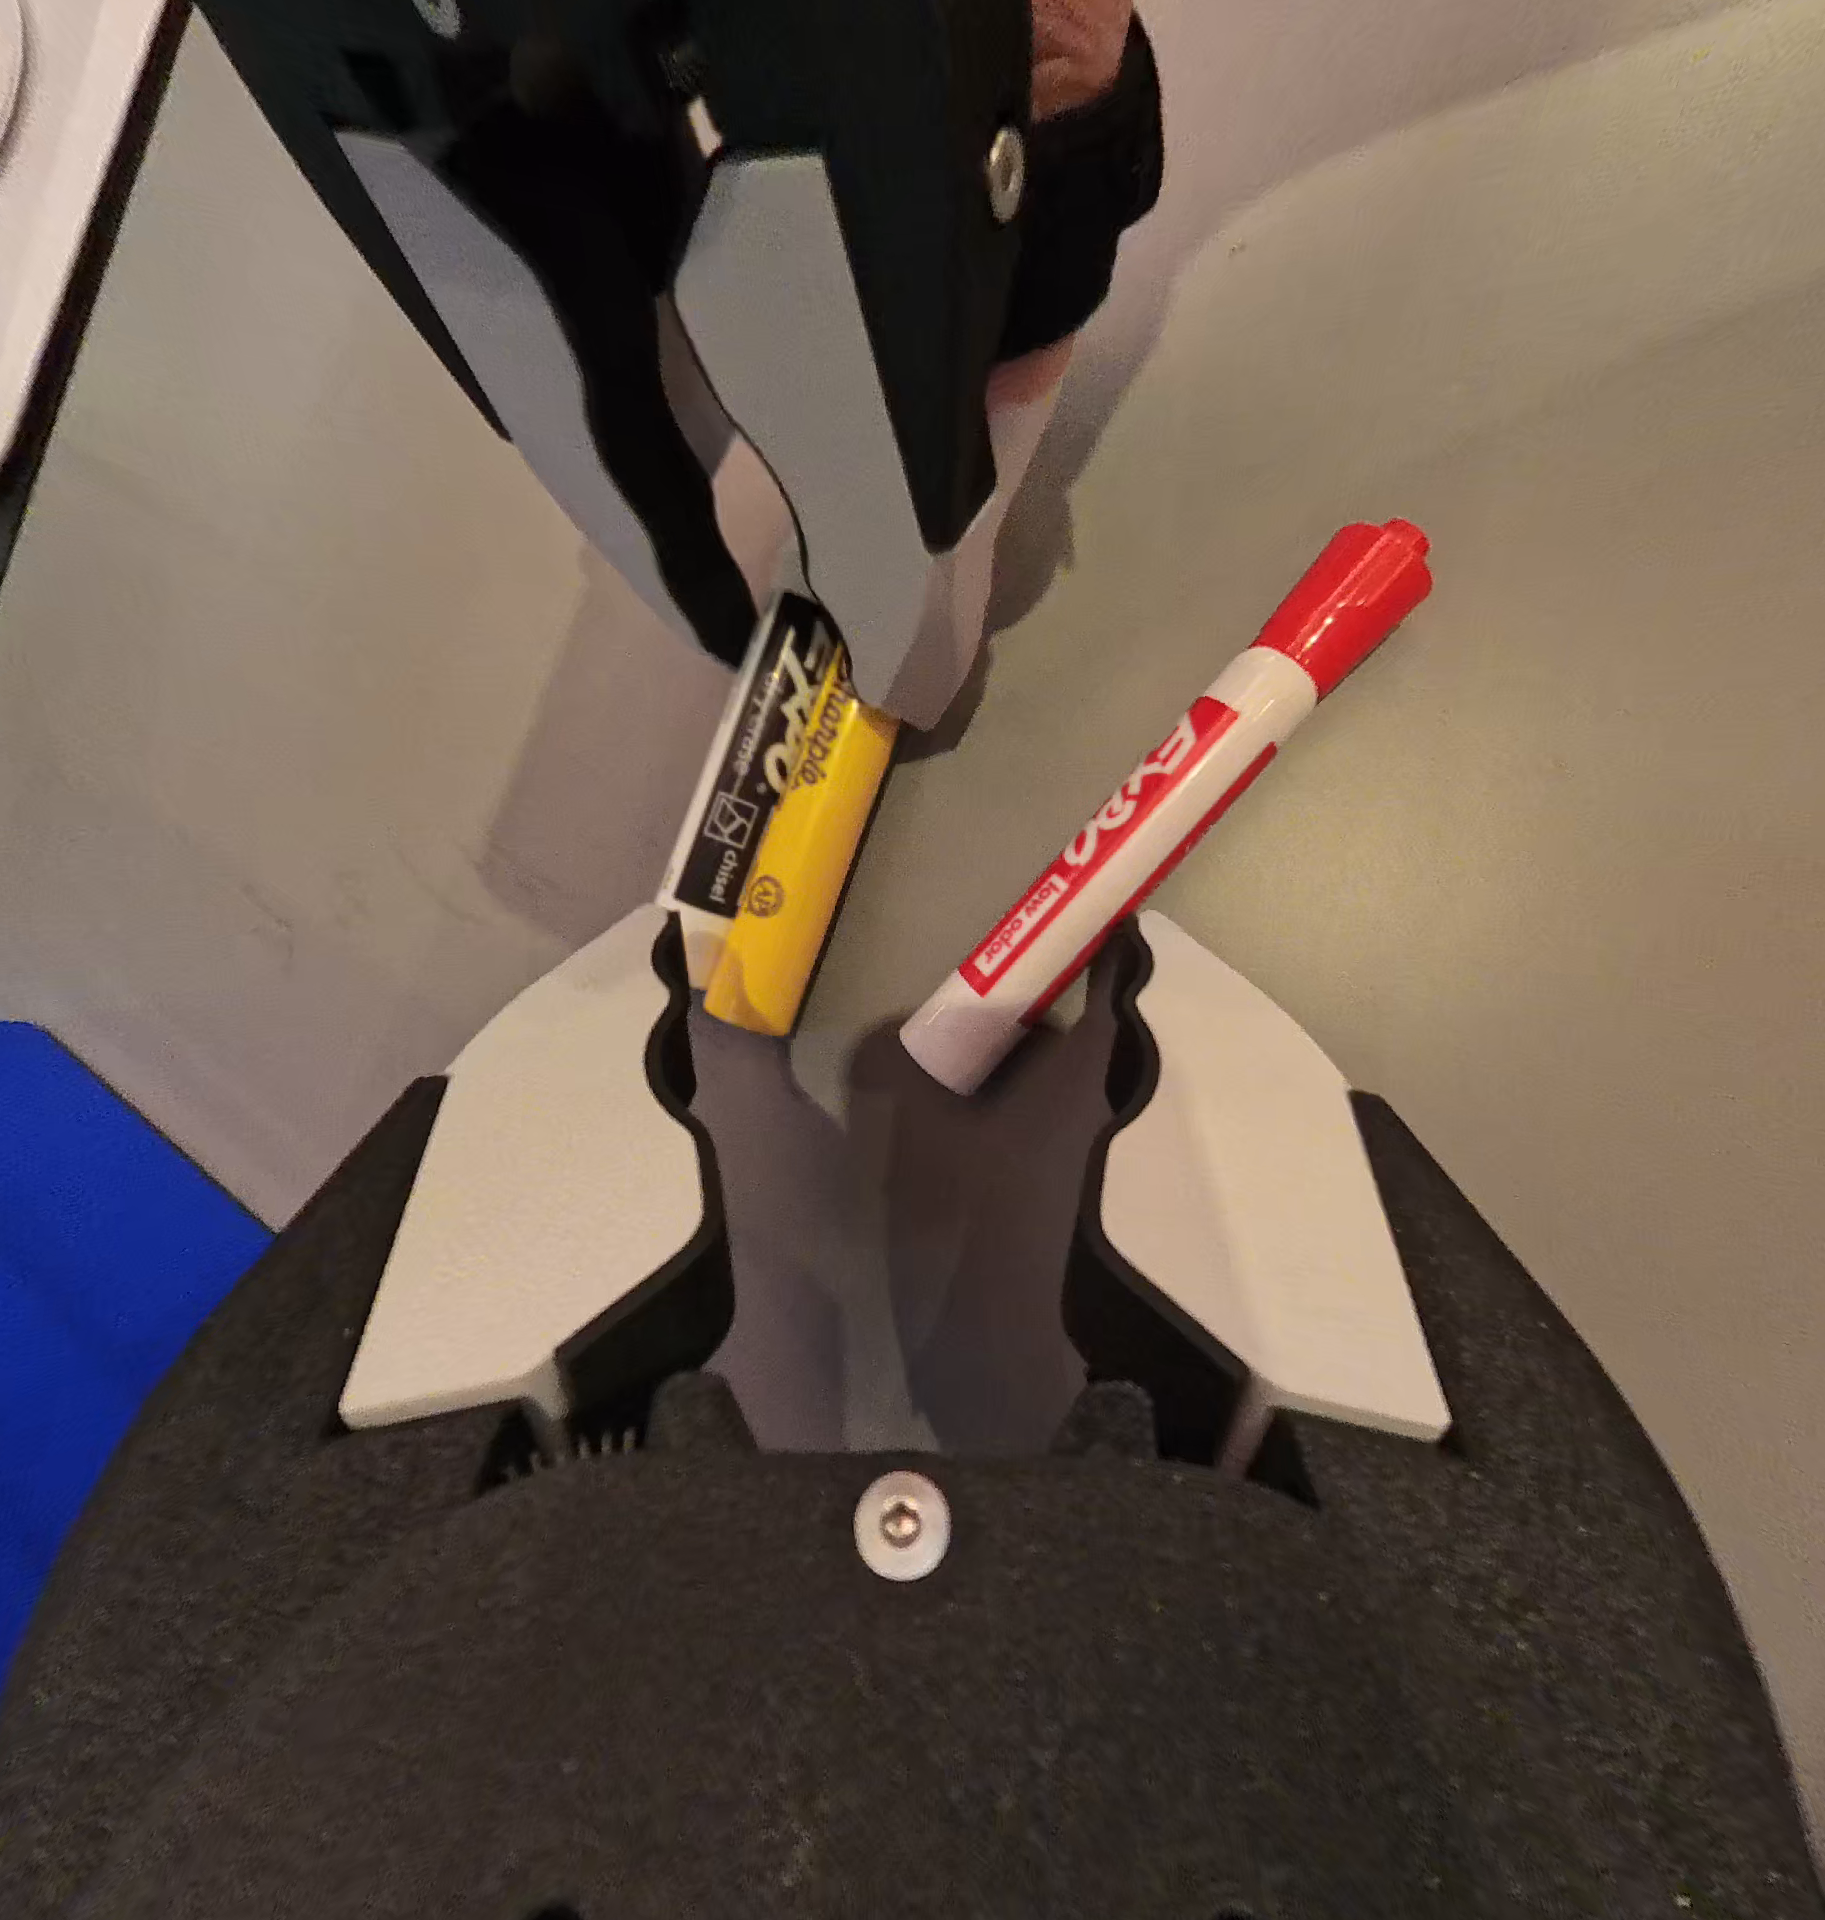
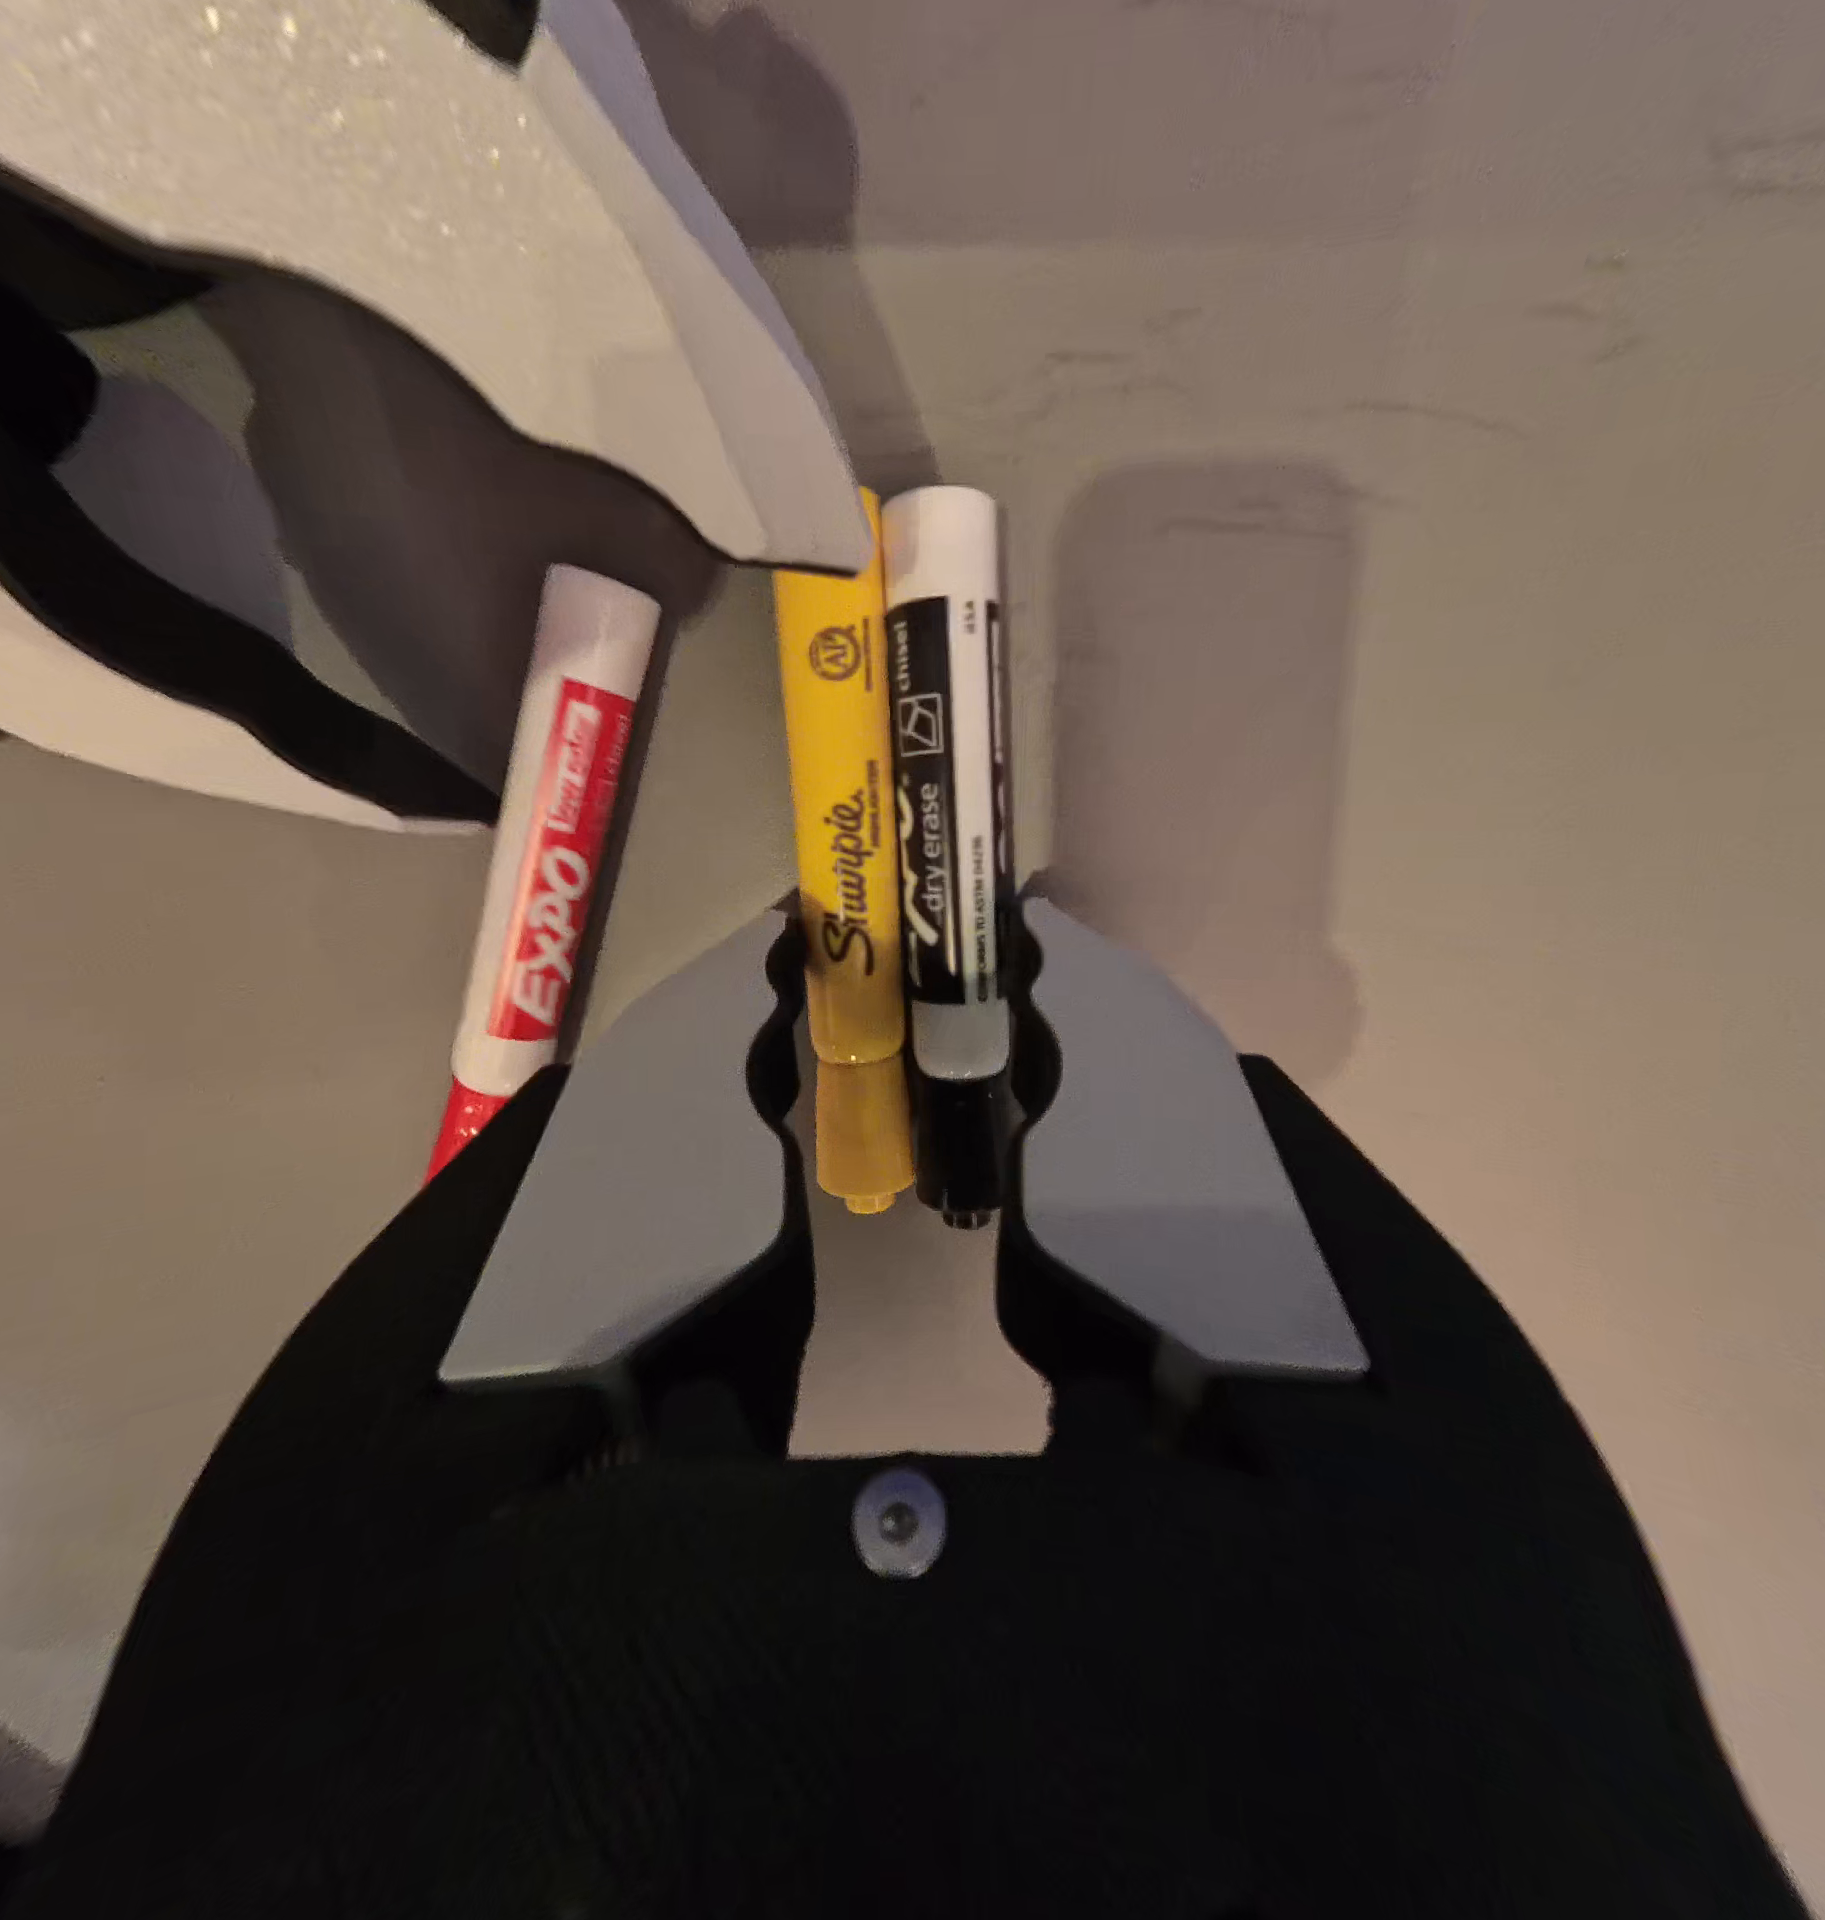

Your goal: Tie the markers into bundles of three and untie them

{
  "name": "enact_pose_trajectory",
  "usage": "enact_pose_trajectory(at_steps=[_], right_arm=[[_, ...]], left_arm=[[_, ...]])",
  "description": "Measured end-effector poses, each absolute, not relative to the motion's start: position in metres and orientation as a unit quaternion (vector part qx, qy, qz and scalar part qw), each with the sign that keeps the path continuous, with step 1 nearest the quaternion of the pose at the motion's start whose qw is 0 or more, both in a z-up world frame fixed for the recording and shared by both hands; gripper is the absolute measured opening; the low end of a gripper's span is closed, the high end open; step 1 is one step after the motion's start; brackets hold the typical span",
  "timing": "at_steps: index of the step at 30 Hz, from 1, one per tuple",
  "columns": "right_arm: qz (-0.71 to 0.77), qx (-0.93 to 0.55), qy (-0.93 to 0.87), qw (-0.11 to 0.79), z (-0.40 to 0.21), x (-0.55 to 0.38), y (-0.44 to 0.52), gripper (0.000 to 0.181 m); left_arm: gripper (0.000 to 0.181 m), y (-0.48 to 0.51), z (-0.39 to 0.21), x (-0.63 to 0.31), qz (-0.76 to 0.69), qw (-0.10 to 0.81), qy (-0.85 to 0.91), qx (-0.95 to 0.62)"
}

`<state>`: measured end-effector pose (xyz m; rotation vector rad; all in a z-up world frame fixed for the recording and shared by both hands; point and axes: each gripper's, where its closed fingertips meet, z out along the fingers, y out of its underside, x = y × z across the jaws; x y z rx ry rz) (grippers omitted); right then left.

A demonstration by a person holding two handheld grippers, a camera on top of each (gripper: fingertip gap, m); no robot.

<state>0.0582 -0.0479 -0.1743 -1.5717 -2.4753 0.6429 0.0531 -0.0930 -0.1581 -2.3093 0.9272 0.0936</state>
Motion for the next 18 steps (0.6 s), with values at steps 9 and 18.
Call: enact_pose_trajectory(at_steps=[9,18], right_arm=[[0.299,-0.564,-0.765,-0.083,-0.167,0.062,-0.053,0.032],[0.324,-0.553,-0.744,-0.189,-0.168,0.071,-0.067,0.023]], left_arm=[[0.075,-0.071,-0.161,0.046,0.064,0.329,0.318,-0.887],[0.072,-0.066,-0.168,0.054,0.033,0.326,0.308,-0.893]])
